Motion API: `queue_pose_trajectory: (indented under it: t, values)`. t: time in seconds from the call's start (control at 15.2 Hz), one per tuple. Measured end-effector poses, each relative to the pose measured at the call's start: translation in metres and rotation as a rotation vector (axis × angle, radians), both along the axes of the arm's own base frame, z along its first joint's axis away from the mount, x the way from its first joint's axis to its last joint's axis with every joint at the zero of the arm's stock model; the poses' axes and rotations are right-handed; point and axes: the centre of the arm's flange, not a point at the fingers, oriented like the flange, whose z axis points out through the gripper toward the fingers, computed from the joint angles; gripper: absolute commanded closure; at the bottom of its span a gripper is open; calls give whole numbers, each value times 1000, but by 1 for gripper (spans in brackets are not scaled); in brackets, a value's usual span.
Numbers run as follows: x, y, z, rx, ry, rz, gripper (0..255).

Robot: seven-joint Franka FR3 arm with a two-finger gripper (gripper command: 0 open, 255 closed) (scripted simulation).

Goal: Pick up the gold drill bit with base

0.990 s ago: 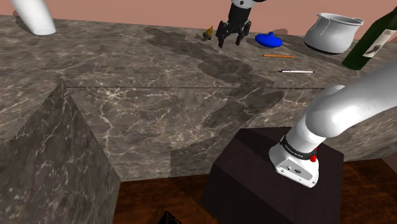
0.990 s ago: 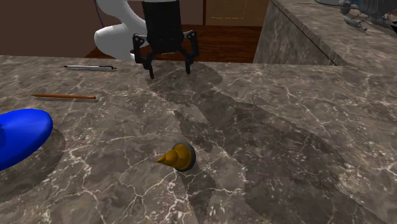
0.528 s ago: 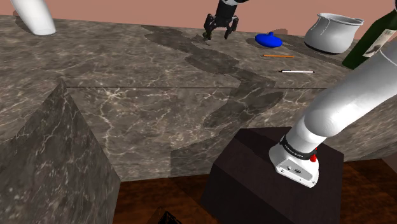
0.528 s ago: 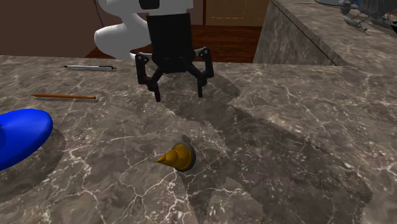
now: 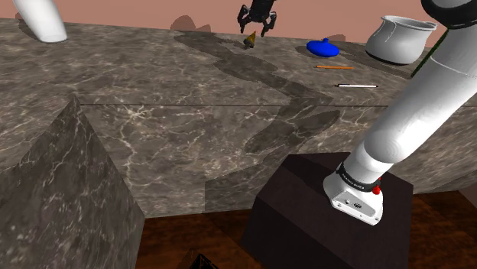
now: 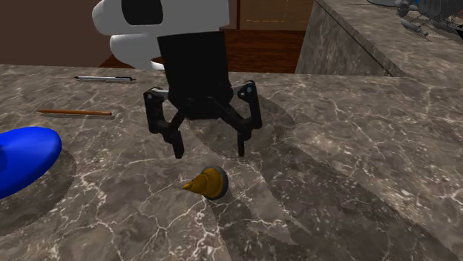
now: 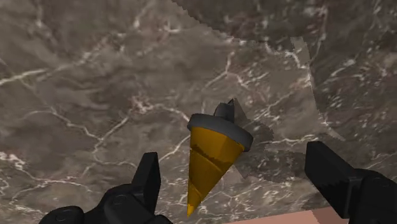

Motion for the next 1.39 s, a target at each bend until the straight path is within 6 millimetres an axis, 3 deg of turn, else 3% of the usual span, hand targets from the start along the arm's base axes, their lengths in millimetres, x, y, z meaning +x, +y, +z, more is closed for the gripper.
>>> queue_pose_trajectory:
  t: [0.2, 0.59, 0.66, 1.39]
  values:
    - [10, -8, -6, -1, -18, -24, 0]
    - [10, -8, -38, -1, -20, -27, 0]
    - [11, -8, -40, -1, -21, -27, 255]
    - [11, -8, -38, -1, -21, -27, 255]
